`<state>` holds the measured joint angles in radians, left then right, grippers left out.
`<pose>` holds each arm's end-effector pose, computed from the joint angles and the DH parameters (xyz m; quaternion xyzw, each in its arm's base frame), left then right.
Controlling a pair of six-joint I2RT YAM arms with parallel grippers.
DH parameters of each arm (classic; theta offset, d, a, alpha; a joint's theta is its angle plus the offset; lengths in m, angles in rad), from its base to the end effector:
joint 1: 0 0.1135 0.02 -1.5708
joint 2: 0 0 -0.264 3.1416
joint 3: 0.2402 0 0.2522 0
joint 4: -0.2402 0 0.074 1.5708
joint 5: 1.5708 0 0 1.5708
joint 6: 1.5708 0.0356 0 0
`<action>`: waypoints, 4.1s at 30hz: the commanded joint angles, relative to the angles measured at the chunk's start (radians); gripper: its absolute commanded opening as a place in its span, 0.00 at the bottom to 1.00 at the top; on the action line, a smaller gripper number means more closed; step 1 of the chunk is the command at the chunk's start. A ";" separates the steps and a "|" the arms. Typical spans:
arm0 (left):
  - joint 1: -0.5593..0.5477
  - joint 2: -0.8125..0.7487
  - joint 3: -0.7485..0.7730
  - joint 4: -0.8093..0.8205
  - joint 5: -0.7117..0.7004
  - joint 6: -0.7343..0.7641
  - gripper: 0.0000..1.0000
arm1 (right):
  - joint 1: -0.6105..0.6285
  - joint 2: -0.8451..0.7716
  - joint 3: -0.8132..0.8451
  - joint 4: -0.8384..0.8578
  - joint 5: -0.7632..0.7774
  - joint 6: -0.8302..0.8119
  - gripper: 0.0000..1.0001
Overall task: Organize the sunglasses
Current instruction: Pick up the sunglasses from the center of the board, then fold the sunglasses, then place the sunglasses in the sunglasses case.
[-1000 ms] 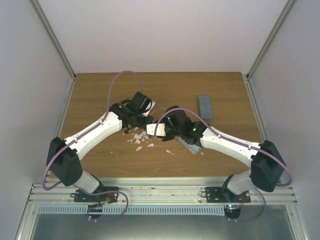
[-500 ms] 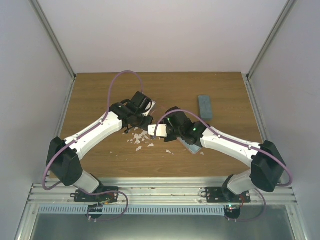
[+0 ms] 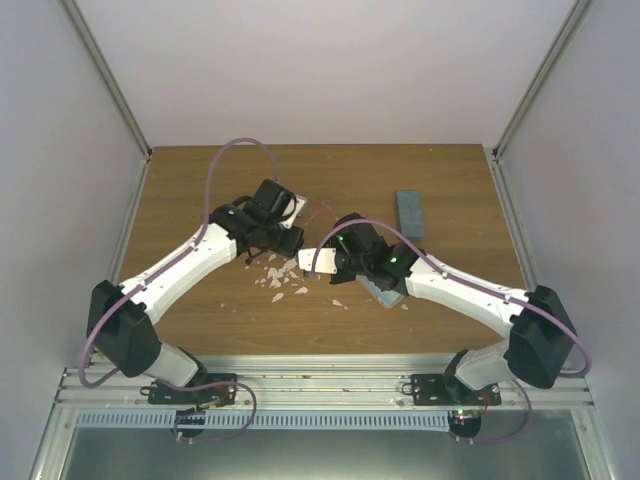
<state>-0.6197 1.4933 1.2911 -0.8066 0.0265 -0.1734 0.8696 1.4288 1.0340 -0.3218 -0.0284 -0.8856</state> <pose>0.2518 -0.1808 0.2936 0.2162 0.9361 -0.1188 0.2509 0.2021 0.2409 0.2640 -0.7038 0.5770 0.0096 0.4143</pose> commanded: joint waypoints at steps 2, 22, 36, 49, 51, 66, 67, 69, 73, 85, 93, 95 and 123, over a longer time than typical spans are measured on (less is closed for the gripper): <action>0.096 -0.176 -0.016 0.101 0.202 -0.032 0.53 | -0.012 -0.114 -0.020 0.045 -0.105 0.013 0.01; 0.218 -0.473 -0.228 0.636 0.965 -0.247 0.22 | -0.057 -0.358 -0.112 0.360 -0.611 0.099 0.01; 0.210 -0.461 -0.261 0.665 1.148 -0.226 0.19 | -0.059 -0.340 -0.118 0.513 -0.648 0.165 0.01; 0.205 -0.367 -0.268 0.848 0.789 -0.487 0.31 | -0.058 -0.412 -0.168 0.671 -0.875 0.380 0.02; 0.195 -0.351 -0.252 0.872 0.824 -0.498 0.32 | -0.058 -0.400 -0.166 0.704 -0.897 0.415 0.02; 0.116 -0.341 -0.240 1.023 1.112 -0.477 0.39 | -0.071 -0.316 -0.128 0.700 -0.851 0.567 0.03; 0.114 -0.349 -0.243 1.025 1.124 -0.470 0.39 | -0.081 -0.319 -0.121 0.685 -0.839 0.582 0.03; 0.109 -0.361 -0.248 1.016 1.142 -0.447 0.39 | -0.103 -0.317 -0.101 0.659 -0.824 0.624 0.03; 0.110 -0.380 -0.222 0.883 1.063 -0.355 0.39 | -0.120 -0.321 -0.064 0.574 -0.784 0.663 0.03; 0.192 -0.487 -0.237 0.410 -0.057 -0.297 0.40 | -0.135 -0.469 -0.172 0.241 -0.422 0.750 0.03; 0.259 -0.559 -0.388 0.436 -0.015 -0.360 0.40 | -0.135 -0.358 -0.204 -0.044 -0.102 0.928 0.00; 0.258 -0.566 -0.413 0.436 0.041 -0.368 0.39 | -0.136 -0.328 -0.236 -0.060 -0.054 0.952 0.01; 0.241 -0.590 -0.649 0.546 0.316 -0.463 0.35 | -0.347 -0.029 -0.349 0.087 -0.142 0.972 0.01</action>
<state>-0.3687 0.8959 0.6514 -0.3271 0.3233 -0.6243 0.5339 1.3796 0.7002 -0.2676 -0.1600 0.0978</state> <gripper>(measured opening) 0.352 0.060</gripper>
